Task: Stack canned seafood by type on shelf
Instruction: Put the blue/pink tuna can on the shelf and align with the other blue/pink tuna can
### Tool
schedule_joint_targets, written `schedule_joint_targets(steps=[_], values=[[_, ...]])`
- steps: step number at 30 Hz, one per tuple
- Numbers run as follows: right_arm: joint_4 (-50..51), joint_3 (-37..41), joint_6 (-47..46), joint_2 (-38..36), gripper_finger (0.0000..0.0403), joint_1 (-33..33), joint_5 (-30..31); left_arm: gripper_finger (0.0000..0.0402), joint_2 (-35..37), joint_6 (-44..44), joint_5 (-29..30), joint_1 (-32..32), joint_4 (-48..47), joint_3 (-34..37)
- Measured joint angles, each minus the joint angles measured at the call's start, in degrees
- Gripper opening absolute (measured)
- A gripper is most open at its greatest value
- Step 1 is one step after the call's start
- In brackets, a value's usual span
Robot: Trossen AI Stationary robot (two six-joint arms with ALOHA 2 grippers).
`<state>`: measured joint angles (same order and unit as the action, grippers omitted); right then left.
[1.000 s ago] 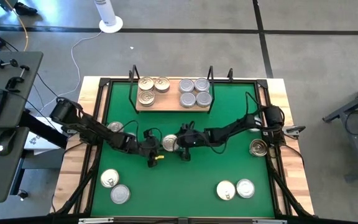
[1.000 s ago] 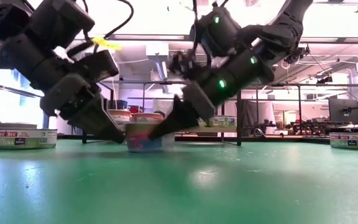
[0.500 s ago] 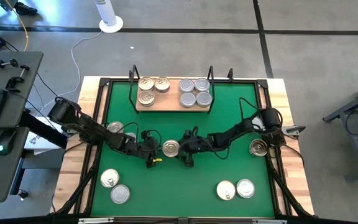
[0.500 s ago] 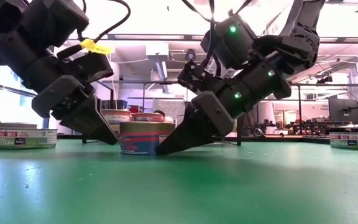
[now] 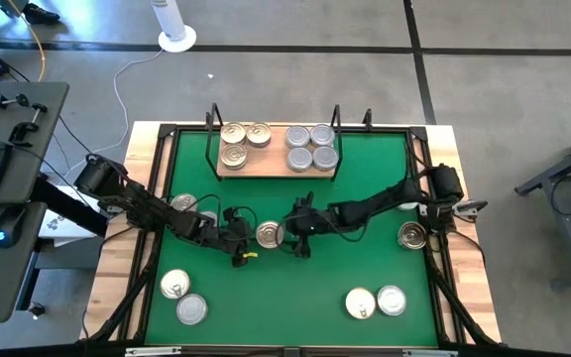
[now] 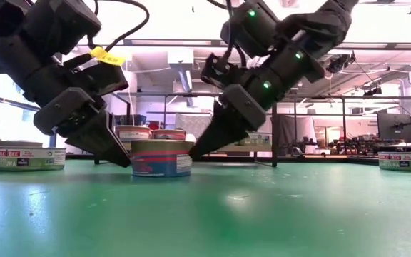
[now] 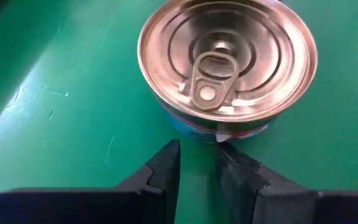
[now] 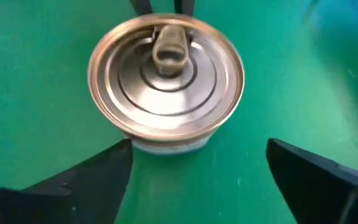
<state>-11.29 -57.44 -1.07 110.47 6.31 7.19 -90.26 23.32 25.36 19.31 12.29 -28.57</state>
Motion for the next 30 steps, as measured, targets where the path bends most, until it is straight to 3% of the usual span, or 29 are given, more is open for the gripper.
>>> schedule_joint_targets(steps=[4, 8, 19, 30], values=[[1.0, -1.0, 1.8, 0.6, 0.0396, -0.4, -1.2, 0.0085, 0.0, 0.6, -0.1, 0.0, 0.0, 0.0], [-0.3, -0.6, 6.0, 0.6, 0.0391, -0.4, -5.8, 0.0085, 0.0, 0.6, -0.3, 0.0, 0.3, 0.1], [-12.6, 2.1, 5.9, 2.1, 0.039, -0.5, -6.5, 0.0085, -0.1, -0.9, -0.8, -0.2, 6.1, 0.3], [-17.4, 1.9, 5.0, 6.6, 0.039, -1.1, -7.2, 0.0085, -0.1, -0.9, 0.0, -0.5, 6.1, 0.4]])
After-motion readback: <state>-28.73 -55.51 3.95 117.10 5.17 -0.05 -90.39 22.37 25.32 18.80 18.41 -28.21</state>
